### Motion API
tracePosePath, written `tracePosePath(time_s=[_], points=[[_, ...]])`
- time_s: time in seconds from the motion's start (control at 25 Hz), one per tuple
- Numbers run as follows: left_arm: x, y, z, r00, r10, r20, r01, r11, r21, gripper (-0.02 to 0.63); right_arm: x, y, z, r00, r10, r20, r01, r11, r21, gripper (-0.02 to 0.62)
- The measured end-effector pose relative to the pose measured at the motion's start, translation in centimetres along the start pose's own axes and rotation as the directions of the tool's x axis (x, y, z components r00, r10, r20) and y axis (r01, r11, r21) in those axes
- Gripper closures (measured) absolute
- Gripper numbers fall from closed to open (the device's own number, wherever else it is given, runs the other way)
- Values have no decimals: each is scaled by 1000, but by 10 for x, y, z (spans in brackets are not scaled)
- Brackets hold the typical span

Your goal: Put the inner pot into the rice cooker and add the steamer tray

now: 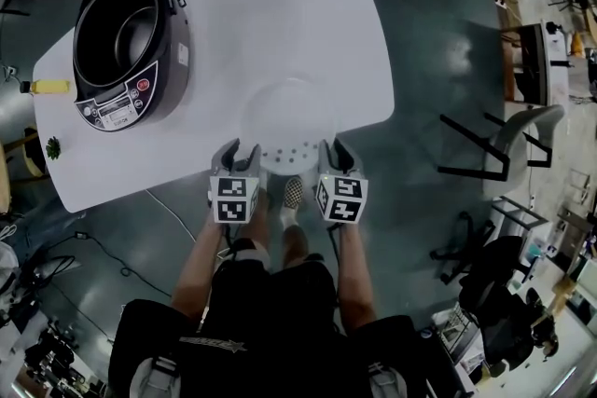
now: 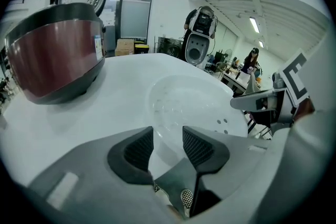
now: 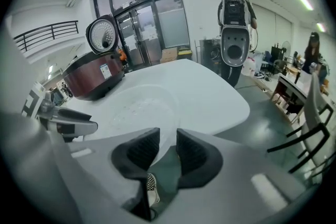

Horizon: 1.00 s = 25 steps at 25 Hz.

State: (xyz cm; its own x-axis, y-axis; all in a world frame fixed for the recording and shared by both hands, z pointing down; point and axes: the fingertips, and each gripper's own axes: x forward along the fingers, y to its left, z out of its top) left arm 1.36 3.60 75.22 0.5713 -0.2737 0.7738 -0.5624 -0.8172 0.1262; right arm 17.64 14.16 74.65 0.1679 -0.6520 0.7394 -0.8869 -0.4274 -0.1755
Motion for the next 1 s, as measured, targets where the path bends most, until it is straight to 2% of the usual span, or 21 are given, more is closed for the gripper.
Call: tracePosePath(time_s=[0.24, 0.56, 0.8, 1.0], points=[[-15, -3, 19, 999, 2, 34, -2, 1000, 1, 428, -14, 2, 17, 1000, 5, 24, -4, 1000, -16, 491], [-49, -5, 58, 991, 34, 131, -36, 999, 13, 436, -47, 9, 63, 992, 22, 122, -15, 998, -58, 491], [-96, -12, 91, 970, 69, 232, -73, 997, 9, 439, -86, 20, 98, 977, 50, 208, -28, 994, -107, 491], [-129, -16, 103, 951, 103, 292, -108, 994, 3, 440, -120, 32, 121, 959, 84, 272, -45, 988, -149, 491]])
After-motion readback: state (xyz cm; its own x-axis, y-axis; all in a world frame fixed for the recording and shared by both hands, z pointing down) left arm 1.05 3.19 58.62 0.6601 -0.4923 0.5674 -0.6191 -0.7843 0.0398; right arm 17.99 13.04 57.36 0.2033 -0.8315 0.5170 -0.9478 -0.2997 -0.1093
